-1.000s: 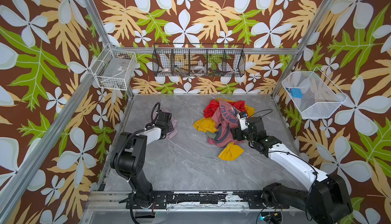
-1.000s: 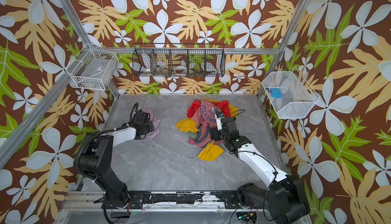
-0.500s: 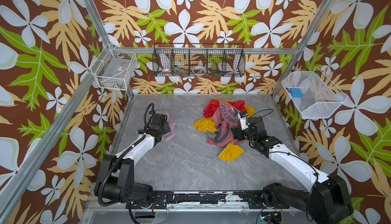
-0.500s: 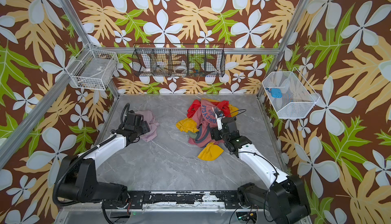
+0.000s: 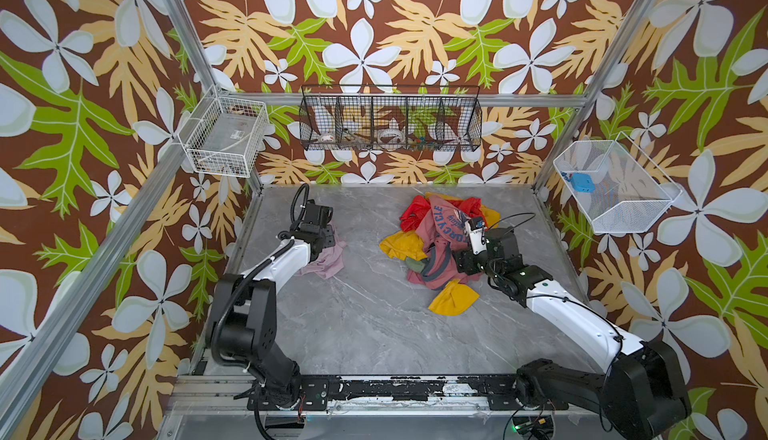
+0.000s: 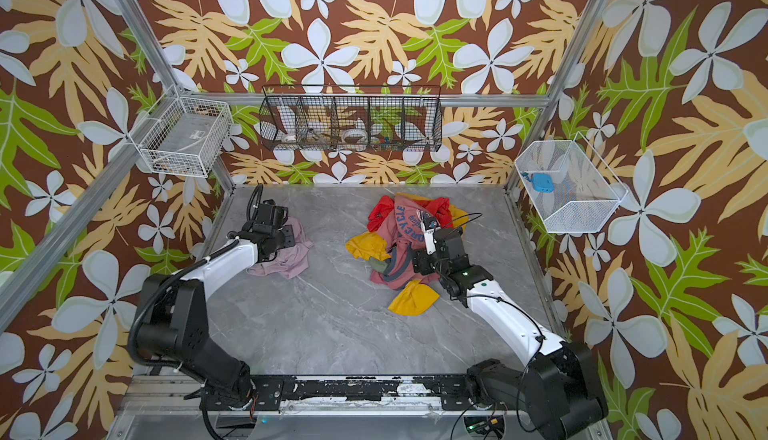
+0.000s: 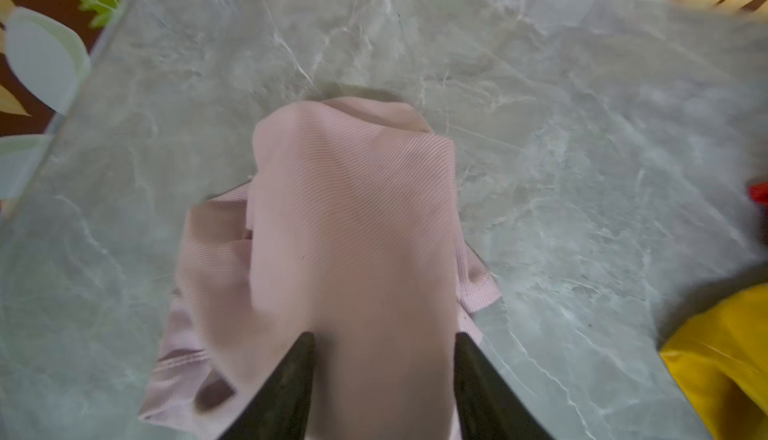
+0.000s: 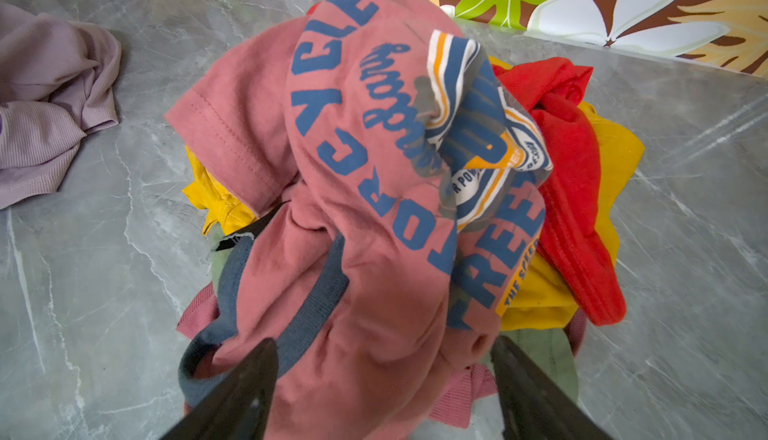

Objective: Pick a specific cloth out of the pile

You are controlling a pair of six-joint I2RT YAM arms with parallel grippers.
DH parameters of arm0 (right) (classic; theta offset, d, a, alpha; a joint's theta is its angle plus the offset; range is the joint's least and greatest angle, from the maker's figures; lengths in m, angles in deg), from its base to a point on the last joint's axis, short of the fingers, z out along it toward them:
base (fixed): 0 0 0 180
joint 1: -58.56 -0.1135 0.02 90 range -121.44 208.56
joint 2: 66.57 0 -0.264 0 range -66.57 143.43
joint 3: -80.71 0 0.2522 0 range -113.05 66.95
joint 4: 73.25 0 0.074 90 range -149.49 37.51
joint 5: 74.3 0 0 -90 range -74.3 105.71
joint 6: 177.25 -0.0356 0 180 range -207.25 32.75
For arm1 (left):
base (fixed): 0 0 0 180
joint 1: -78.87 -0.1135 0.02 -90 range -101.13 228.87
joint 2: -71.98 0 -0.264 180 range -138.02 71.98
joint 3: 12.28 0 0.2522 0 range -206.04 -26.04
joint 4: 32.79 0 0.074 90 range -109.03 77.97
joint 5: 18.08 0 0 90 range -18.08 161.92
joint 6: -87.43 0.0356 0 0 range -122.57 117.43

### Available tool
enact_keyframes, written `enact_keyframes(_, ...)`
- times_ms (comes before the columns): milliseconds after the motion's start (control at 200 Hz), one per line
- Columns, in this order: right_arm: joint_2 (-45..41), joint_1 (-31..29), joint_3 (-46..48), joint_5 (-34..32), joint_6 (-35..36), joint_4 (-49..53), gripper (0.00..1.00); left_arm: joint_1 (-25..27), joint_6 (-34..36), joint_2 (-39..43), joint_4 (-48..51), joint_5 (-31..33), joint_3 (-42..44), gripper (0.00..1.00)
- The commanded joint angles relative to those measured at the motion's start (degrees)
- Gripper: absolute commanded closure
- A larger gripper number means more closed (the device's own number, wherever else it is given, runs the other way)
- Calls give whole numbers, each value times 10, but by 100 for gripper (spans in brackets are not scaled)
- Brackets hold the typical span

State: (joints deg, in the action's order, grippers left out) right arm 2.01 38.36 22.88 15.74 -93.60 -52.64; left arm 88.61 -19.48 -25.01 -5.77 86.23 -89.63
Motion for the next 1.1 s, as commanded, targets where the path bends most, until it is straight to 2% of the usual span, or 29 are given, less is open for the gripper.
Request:
enact_keyframes(0,-15,0,8,-14,9,-2,19,-5,13,-62,58,-41,-32,61)
enact_keyframes(75,-27,1,20,-21,12,-6,18,-5,-4,-87,53,-59,-27,67)
enact_keyframes(245,-30,0,28,-26,16,-9,18,-4,-28,-116,36,-87,-17,70)
enact_keyframes(506,-18,0,19,-23,14,-12,18,-10,-18,-178,39,-88,-106,73)
enact_keyframes(771,-18,0,20,-40,17,-10,18,-18,-9,-236,58,-90,-214,73)
enact_keyframes(986,-14,0,21,-50,22,-24,18,-19,-21,-234,40,-106,-228,70)
enact_keyframes(1091,-12,0,24,-53,25,-35,18,-19,-24,-218,33,-112,-212,64)
